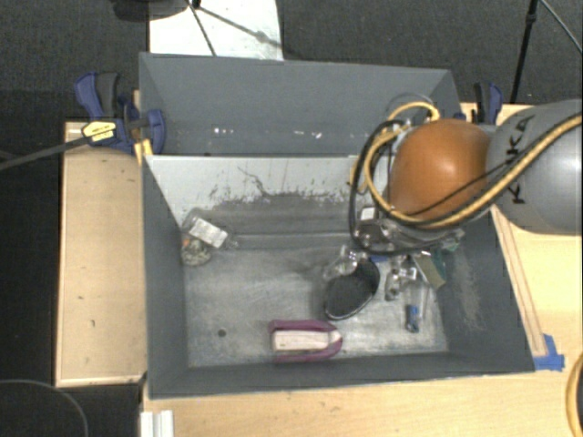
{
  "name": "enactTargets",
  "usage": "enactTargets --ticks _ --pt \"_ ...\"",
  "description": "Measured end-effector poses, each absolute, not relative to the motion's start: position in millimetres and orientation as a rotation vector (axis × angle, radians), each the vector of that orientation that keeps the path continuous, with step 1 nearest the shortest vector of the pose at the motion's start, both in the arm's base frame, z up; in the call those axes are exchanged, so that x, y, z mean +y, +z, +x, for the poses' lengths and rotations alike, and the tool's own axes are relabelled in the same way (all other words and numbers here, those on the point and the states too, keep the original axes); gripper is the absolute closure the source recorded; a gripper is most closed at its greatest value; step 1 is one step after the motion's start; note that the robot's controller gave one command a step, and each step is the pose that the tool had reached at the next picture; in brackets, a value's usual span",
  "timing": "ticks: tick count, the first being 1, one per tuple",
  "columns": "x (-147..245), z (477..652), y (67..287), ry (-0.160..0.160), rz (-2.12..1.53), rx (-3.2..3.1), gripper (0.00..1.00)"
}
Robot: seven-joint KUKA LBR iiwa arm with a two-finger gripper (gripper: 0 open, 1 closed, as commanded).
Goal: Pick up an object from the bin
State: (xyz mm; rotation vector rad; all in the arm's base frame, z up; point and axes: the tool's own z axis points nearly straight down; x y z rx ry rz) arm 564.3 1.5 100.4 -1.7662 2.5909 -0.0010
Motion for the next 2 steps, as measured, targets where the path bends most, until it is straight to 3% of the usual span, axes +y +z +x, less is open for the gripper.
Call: enactTargets --ticks 1,2 --pt "-2.1 562.2 72.4 -0.001 -2.211 2.224 0.00" --pt "-1.1 563.2 73.6 0.000 -2.204 2.231 0.00"
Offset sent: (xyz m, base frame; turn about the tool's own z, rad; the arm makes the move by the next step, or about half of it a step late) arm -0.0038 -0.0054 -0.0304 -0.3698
